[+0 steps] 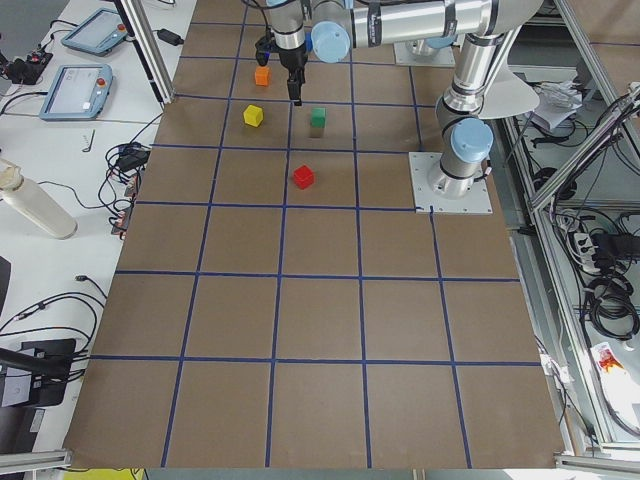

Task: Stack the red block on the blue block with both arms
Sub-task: 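Lower the left gripper toward the red cube nearest it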

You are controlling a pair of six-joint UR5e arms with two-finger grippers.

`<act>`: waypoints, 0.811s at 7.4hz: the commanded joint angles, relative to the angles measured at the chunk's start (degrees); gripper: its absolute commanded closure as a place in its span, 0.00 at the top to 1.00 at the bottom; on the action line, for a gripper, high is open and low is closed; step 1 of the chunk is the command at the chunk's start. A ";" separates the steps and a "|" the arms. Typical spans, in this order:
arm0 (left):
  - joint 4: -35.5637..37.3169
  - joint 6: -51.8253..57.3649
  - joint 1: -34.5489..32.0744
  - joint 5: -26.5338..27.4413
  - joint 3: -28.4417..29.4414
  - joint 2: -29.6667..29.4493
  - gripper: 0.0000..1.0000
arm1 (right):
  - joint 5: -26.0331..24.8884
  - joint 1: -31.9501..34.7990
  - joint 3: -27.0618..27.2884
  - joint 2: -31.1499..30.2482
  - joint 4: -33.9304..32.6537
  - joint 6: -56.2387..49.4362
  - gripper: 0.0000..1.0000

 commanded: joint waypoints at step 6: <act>29.81 -7.51 11.25 0.04 -20.71 -3.79 1.00 | -0.55 0.00 0.39 0.42 -0.42 -0.12 1.00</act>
